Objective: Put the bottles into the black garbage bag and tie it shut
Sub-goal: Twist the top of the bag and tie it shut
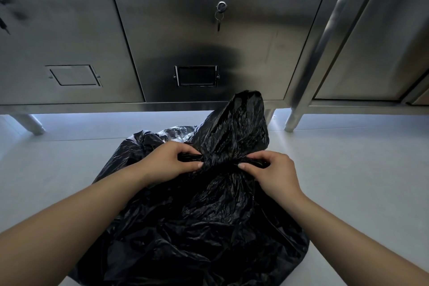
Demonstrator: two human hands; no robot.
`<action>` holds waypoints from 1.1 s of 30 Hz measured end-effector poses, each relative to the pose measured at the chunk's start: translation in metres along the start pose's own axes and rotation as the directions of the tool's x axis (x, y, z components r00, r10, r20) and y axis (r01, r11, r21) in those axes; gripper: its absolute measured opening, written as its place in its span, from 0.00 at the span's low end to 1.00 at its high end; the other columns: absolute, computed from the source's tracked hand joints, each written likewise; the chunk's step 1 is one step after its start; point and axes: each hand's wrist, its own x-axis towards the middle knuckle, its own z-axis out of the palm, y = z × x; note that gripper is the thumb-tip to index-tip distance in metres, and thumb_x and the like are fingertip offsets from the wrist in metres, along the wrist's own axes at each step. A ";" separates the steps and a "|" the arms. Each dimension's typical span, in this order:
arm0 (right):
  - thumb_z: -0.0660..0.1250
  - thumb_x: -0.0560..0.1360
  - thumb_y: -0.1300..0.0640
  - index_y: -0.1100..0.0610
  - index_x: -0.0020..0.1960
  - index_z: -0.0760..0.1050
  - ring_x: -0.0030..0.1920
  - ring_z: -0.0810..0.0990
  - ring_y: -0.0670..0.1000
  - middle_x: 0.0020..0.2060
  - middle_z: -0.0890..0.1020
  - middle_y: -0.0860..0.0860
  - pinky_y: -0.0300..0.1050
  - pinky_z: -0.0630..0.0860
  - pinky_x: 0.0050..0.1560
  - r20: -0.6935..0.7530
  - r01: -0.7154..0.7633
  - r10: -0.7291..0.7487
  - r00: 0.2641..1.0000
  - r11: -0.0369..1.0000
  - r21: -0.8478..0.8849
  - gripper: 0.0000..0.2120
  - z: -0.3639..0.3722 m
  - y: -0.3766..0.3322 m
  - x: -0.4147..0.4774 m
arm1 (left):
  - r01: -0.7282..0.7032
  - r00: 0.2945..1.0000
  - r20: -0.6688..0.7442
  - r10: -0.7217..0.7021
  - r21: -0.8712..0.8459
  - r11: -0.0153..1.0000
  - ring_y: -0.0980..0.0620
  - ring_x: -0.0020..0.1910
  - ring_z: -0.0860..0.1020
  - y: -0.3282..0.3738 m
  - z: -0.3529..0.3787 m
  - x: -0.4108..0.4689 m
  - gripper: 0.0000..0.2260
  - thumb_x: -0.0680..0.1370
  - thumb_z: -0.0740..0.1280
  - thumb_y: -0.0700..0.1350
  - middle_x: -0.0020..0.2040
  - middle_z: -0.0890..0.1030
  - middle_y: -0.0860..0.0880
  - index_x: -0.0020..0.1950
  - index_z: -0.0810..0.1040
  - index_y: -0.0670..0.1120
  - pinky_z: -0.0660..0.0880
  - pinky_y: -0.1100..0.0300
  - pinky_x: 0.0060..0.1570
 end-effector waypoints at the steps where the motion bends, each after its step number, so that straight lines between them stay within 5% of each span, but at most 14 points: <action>1: 0.78 0.64 0.51 0.49 0.43 0.83 0.43 0.80 0.40 0.39 0.84 0.42 0.33 0.73 0.47 -0.013 0.001 -0.001 1.000 1.000 0.020 0.10 -0.001 -0.001 0.001 | 0.010 1.000 -0.004 -0.010 -0.044 0.999 0.69 0.42 0.79 0.001 0.000 -0.001 0.02 0.72 0.71 0.51 0.41 0.84 0.64 0.43 0.81 0.59 0.70 0.78 0.42; 5: 0.78 0.65 0.53 0.47 0.40 0.83 0.37 0.81 0.37 0.35 0.83 0.40 0.25 0.72 0.41 -0.050 0.037 -0.032 0.998 0.994 0.106 0.06 -0.004 -0.006 0.003 | 0.024 0.997 -0.067 -0.034 -0.149 0.989 0.70 0.42 0.79 0.003 0.000 0.001 0.05 0.74 0.69 0.49 0.41 0.83 0.66 0.42 0.81 0.60 0.69 0.80 0.41; 13: 0.76 0.66 0.59 0.51 0.36 0.83 0.29 0.81 0.45 0.30 0.84 0.47 0.34 0.76 0.33 0.055 -0.028 0.011 0.998 0.944 0.329 0.05 -0.017 -0.005 0.012 | 0.015 0.979 -0.192 -0.064 -0.249 0.968 0.68 0.32 0.78 0.006 -0.010 0.007 0.09 0.70 0.74 0.45 0.33 0.84 0.59 0.32 0.83 0.59 0.69 0.78 0.35; 22: 0.73 0.69 0.63 0.54 0.38 0.81 0.29 0.80 0.43 0.29 0.83 0.46 0.33 0.77 0.35 0.120 -0.086 0.043 0.992 0.918 0.388 0.05 -0.040 -0.004 0.018 | 0.044 0.934 -0.335 -0.127 -0.245 0.969 0.66 0.32 0.79 0.015 -0.036 0.004 0.02 0.73 0.71 0.46 0.33 0.84 0.60 0.41 0.84 0.51 0.72 0.76 0.36; 26: 0.71 0.70 0.65 0.55 0.37 0.80 0.27 0.79 0.42 0.27 0.81 0.45 0.31 0.76 0.34 0.049 -0.106 0.094 0.994 0.907 0.408 0.07 -0.065 0.007 0.024 | 0.082 0.893 -0.413 -0.181 -0.246 0.966 0.61 0.33 0.79 0.003 -0.046 0.004 0.05 0.73 0.70 0.46 0.40 0.84 0.51 0.47 0.84 0.46 0.74 0.69 0.40; 30: 0.72 0.71 0.64 0.54 0.37 0.81 0.27 0.78 0.43 0.27 0.81 0.47 0.31 0.76 0.34 0.023 -0.104 0.103 0.994 0.915 0.390 0.07 -0.070 0.010 0.025 | 0.103 0.851 -0.487 -0.199 -0.217 0.971 0.64 0.30 0.77 -0.003 -0.043 0.004 0.06 0.74 0.70 0.45 0.41 0.81 0.49 0.47 0.82 0.45 0.69 0.79 0.33; 33: 0.72 0.71 0.63 0.54 0.38 0.81 0.28 0.79 0.43 0.26 0.82 0.46 0.31 0.75 0.32 0.044 -0.046 0.032 0.999 0.927 0.372 0.06 -0.069 -0.002 0.025 | 0.084 0.879 -0.421 -0.224 -0.327 0.941 0.53 0.35 0.75 -0.005 -0.044 -0.001 0.06 0.76 0.68 0.44 0.42 0.79 0.44 0.47 0.81 0.43 0.72 0.75 0.33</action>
